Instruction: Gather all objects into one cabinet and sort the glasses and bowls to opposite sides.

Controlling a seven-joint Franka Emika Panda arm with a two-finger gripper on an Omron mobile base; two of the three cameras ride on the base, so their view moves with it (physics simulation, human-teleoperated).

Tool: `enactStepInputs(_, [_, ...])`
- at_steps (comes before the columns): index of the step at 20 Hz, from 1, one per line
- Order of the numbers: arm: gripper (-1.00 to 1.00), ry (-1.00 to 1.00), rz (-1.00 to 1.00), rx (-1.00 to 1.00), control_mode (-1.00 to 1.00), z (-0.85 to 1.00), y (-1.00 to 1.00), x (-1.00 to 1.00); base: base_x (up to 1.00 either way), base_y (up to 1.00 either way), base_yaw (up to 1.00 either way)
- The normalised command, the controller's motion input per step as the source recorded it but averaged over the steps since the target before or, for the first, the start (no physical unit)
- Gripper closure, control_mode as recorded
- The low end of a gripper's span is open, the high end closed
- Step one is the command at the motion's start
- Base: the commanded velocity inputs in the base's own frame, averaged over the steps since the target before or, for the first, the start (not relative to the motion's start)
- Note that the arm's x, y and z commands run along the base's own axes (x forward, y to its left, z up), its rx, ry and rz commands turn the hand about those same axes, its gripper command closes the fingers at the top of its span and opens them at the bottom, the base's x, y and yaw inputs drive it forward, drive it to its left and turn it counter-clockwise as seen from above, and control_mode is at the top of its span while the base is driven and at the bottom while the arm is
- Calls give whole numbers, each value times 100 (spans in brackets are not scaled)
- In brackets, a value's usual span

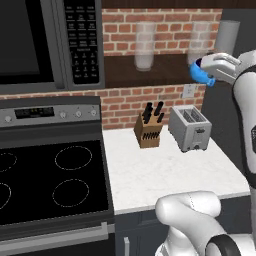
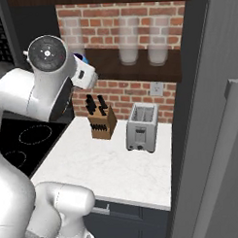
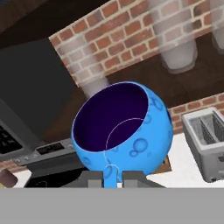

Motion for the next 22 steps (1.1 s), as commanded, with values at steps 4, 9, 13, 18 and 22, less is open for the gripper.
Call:
enactStepInputs(4, [100,-16,0,1,-100,-12,0,-77,0,0,0])
enactStepInputs(9, [100,-27,2,0,-100,-15,0,-28,0,0,0])
enactStepInputs(13, [100,-11,4,0,-100,-29,11,-23,0,0,0])
enactStepInputs(18, [100,-6,5,0,-100,-16,10,-21,0,0,0])
enactStepInputs(22, [100,-1,0,0,100,0,1,-6,-28,9,0])
